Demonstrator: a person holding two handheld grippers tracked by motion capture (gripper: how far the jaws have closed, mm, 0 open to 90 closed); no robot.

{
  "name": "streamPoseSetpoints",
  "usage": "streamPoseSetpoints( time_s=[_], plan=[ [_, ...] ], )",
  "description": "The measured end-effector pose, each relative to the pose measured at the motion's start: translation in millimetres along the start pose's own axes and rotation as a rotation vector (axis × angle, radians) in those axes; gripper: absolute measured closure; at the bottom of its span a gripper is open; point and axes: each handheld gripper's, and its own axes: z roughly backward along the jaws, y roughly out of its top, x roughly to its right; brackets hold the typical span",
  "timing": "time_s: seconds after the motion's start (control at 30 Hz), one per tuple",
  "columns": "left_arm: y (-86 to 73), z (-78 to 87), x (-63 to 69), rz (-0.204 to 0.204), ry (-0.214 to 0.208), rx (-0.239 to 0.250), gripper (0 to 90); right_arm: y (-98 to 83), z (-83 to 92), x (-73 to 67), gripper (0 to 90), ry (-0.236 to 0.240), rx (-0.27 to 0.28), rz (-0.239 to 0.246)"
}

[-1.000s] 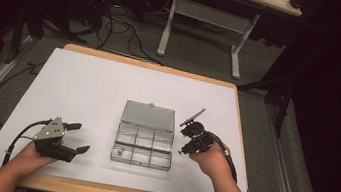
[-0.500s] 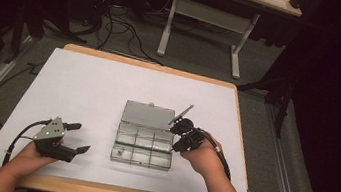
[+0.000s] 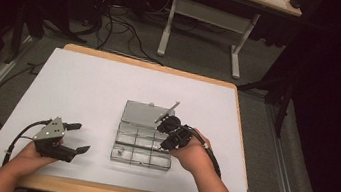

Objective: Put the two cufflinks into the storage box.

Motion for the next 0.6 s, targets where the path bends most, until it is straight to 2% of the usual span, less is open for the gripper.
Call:
streamPoseSetpoints(
  time_s=[0.2,0.6],
  plan=[
    [0.0,0.1,-0.3,0.002,-0.004,0.0,16.9,11.2,-5.0,-12.8,88.7,0.011,-0.002,0.046],
    [0.0,0.2,-0.4,0.002,-0.005,0.001,16.8,31.5,-18.1,-35.6,88.6,0.039,0.0,0.099]
  ],
)
